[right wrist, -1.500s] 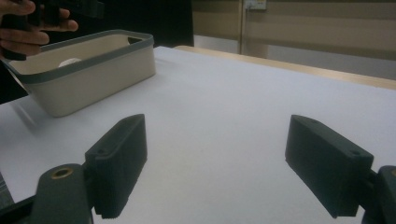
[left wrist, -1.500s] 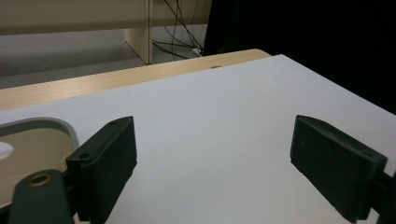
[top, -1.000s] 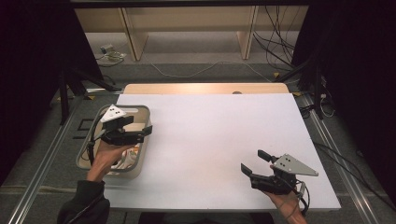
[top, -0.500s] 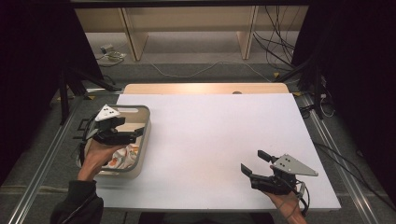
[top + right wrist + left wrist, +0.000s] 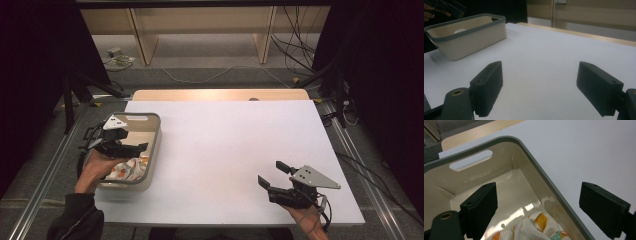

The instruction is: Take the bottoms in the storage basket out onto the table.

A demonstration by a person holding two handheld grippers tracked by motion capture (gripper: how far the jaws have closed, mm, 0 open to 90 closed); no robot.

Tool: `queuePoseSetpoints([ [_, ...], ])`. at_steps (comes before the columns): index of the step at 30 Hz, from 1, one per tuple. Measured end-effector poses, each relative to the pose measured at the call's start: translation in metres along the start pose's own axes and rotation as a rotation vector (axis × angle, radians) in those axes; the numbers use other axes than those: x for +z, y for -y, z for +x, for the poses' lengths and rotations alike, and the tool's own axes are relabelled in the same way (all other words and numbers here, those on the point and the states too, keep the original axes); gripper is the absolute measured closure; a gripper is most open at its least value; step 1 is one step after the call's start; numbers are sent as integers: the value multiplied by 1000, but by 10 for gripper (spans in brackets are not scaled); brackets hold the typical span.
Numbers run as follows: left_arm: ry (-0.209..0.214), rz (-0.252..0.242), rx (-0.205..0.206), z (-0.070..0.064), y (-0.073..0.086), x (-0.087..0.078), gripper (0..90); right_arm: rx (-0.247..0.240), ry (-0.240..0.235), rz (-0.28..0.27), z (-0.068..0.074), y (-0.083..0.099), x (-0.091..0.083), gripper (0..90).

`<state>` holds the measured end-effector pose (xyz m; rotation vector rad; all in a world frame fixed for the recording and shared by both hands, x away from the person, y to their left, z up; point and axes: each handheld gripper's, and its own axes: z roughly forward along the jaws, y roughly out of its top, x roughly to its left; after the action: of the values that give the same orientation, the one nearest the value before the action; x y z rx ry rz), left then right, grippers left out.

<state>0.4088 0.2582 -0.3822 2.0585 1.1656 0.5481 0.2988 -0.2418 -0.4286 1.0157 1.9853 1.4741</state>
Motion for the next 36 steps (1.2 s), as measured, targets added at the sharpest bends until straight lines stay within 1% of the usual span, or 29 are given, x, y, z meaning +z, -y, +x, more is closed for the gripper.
queuePoseSetpoints([
  [2,1,17,3,1,1,1,145,0,0,0,0,0,0,219],
  [4,-1,46,19,1,2,3,145,0,-1,1,0,0,0,219],
  [6,-1,64,27,2,3,4,145,0,0,1,0,0,0,219],
  [7,-1,79,27,2,4,5,145,-1,0,1,0,0,0,219],
  [8,-1,79,27,2,4,5,146,-1,0,1,0,0,0,219],
  [9,3,94,33,3,5,6,146,0,0,1,0,0,0,219],
  [10,4,99,29,3,5,7,146,0,0,2,0,0,0,219],
  [11,2,114,35,4,6,7,146,0,0,2,0,0,0,219],
  [12,2,114,35,4,6,7,146,0,0,2,0,0,0,219],
  [15,2,135,35,4,7,9,147,0,0,2,0,0,0,219],
  [18,0,170,45,5,9,11,149,-2,0,2,0,0,0,219],
  [21,3,199,44,6,11,14,150,-3,0,3,0,0,0,219],
  [22,-2,210,42,7,12,16,149,-3,0,3,0,0,0,219],
  [24,-11,232,52,7,13,17,150,-4,1,6,0,0,0,219],
  [29,-2,243,43,9,15,18,151,-5,0,7,0,0,1,219],
  [30,1,252,47,10,15,18,151,-5,0,7,0,0,1,219],
  [33,7,268,42,10,16,19,153,-6,0,7,0,0,1,219],
  [35,13,278,47,10,16,19,152,-6,0,7,0,0,1,219],
  [36,18,294,53,9,16,21,153,-6,0,7,0,0,1,219],
])
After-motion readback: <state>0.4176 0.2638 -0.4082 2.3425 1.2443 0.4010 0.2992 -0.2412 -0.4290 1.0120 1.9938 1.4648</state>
